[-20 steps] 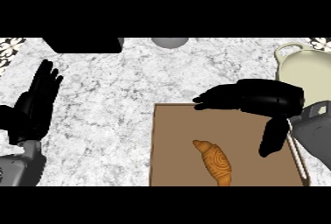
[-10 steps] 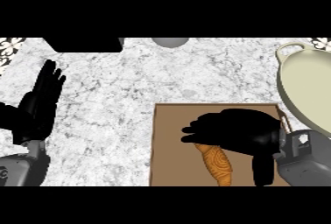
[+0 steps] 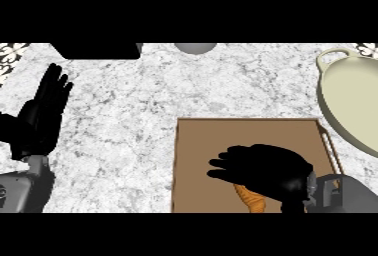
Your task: Pick the croissant from the tray and place it in the pot
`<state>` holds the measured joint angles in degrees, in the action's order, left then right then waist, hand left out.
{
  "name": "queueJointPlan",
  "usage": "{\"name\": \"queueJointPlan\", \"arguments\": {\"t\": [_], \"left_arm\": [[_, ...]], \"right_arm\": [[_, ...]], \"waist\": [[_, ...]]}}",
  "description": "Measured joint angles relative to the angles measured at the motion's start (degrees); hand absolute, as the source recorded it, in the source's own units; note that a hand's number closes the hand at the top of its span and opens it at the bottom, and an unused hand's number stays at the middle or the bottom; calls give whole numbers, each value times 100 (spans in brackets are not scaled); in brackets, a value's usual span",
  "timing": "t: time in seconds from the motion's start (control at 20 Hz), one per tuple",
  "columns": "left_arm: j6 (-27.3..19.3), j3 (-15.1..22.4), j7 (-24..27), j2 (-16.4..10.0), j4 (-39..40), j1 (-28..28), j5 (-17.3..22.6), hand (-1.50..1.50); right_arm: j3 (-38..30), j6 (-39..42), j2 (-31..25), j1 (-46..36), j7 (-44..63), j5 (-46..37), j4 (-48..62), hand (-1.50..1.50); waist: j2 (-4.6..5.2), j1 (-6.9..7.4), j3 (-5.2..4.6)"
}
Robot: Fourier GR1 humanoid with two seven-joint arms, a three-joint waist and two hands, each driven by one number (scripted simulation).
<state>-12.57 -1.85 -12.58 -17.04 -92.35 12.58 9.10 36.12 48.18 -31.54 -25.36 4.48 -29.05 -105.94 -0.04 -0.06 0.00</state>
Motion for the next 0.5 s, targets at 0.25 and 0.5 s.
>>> {"name": "queueJointPlan", "arguments": {"t": [0.25,0.5], "left_arm": [[139,-93,-22,56,-72,-81,5,0],[277,-233,23,91,31,-68,-48,0]], "right_arm": [[-2,-120,141,160,-246,-670,213,-150],[-25,-201,394,345,-574,-1205,411,-150]], "waist": [[3,16,1],[4,17,1]]}}
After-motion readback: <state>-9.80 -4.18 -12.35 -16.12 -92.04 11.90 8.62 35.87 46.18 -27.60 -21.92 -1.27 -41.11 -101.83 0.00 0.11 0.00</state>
